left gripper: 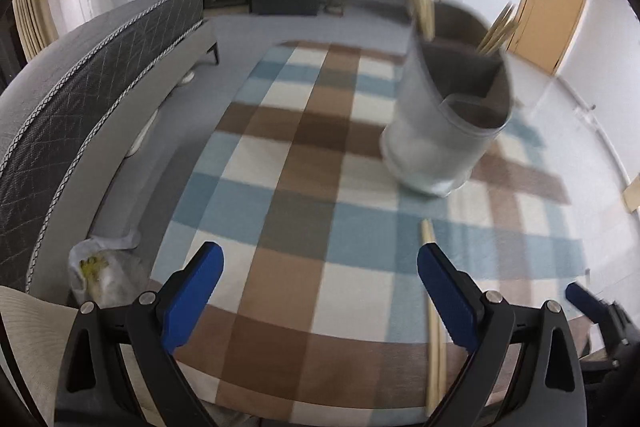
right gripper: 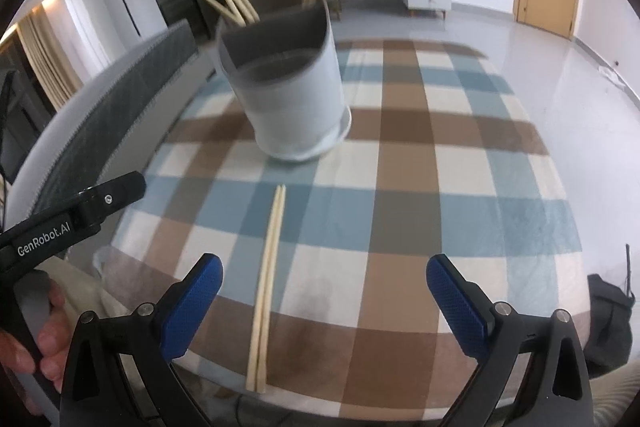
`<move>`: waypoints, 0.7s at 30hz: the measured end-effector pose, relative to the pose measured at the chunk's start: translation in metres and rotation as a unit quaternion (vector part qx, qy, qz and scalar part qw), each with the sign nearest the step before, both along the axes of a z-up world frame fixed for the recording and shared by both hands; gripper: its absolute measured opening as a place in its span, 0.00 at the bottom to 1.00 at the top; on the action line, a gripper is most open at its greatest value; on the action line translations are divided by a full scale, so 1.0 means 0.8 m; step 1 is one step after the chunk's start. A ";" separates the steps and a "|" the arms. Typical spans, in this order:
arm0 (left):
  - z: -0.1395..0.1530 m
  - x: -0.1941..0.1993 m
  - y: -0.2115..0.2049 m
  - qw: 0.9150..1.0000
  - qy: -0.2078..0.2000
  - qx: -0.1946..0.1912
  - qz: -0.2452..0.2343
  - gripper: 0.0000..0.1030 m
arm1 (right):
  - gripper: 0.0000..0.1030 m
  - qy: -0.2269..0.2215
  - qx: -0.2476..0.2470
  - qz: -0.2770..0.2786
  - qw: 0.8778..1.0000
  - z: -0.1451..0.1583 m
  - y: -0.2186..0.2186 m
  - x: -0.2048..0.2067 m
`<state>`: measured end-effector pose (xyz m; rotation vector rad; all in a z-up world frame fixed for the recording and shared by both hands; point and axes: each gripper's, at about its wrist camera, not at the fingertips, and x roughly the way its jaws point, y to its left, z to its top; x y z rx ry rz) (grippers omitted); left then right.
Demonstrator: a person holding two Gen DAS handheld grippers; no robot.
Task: Organize utensils
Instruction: 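Lower both open tools toward the last chopsticks on the rug, then close the right tool on a chopstick while the left tool grasps the other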
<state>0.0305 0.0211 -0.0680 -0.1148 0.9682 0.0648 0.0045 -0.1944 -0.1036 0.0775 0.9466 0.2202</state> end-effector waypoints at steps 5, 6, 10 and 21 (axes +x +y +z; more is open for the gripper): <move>-0.015 0.015 0.011 0.999 0.036 -0.019 0.020 0.92 | 0.92 0.037 -0.003 0.011 0.999 -0.020 0.008 0.021; -0.018 0.019 0.014 0.998 0.043 -0.025 0.026 0.92 | 0.83 0.046 0.004 0.023 0.999 -0.024 0.011 0.027; -0.031 0.032 0.025 0.995 0.072 -0.046 0.047 0.92 | 0.67 0.061 -0.005 0.042 0.997 -0.035 0.025 0.045; -0.043 0.049 0.045 0.987 0.111 -0.082 0.086 0.92 | 0.44 0.098 -0.050 0.081 0.991 -0.059 0.069 0.090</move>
